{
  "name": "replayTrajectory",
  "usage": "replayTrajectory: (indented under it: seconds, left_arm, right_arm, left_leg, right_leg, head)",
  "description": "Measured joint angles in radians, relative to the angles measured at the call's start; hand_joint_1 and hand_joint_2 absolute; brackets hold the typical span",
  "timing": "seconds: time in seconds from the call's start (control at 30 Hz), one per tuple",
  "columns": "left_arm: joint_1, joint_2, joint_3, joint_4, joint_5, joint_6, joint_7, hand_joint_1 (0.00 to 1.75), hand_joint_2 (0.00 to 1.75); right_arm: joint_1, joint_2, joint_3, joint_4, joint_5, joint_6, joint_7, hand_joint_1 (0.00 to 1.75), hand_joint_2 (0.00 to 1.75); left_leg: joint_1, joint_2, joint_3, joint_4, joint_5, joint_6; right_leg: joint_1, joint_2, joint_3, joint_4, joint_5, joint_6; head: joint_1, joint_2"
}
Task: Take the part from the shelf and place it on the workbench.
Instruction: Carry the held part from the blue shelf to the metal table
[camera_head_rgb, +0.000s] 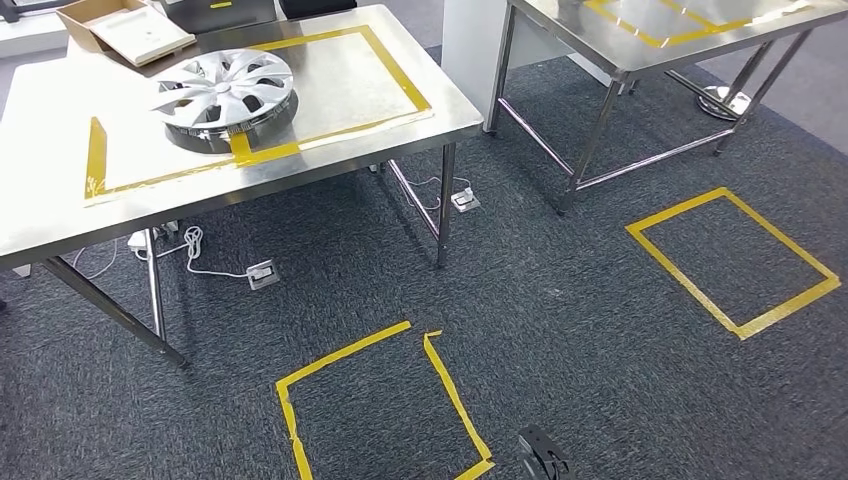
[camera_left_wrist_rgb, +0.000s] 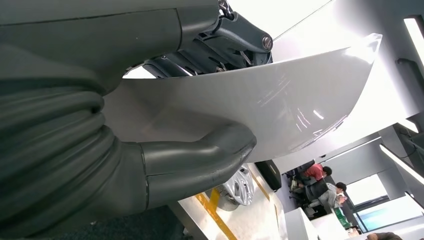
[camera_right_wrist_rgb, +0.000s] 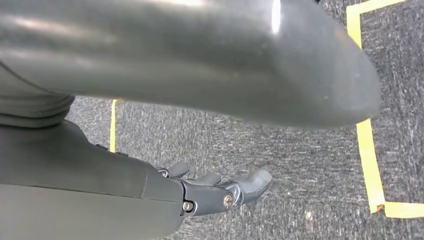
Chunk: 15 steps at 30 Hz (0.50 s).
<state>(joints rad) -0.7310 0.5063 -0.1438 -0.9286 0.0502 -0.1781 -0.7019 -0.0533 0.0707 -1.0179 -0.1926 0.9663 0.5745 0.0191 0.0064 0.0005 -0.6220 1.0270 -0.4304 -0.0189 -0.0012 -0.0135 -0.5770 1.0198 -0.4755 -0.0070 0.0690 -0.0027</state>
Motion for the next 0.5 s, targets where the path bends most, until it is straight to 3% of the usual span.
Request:
replayTrajectory:
  seconds: [0.43, 0.5]
  left_arm:
    - [-0.022, 0.001, -0.002, 0.024, 0.001, 0.0, 0.0, 1.75, 1.75]
    - [-0.023, 0.001, -0.003, 0.025, 0.001, 0.002, 0.0, 1.75, 1.75]
  right_arm:
    - [0.0, 0.0, -0.005, 0.0, 0.0, 0.0, 0.0, 0.0, 0.0]
    - [0.0, 0.0, -0.005, 0.0, 0.0, 0.0, 0.0, 0.0, 0.0]
  left_leg:
    - [0.002, 0.0, 0.0, -0.001, 0.003, -0.003]
    - [0.0, 0.0, -0.001, 0.001, 0.001, 0.001]
  right_leg:
    - [0.001, 0.0, -0.002, 0.002, 0.001, 0.001]
    - [-0.001, -0.001, -0.002, 0.001, 0.002, 0.003]
  head:
    - [0.0, 0.0]
    - [-0.001, 0.0]
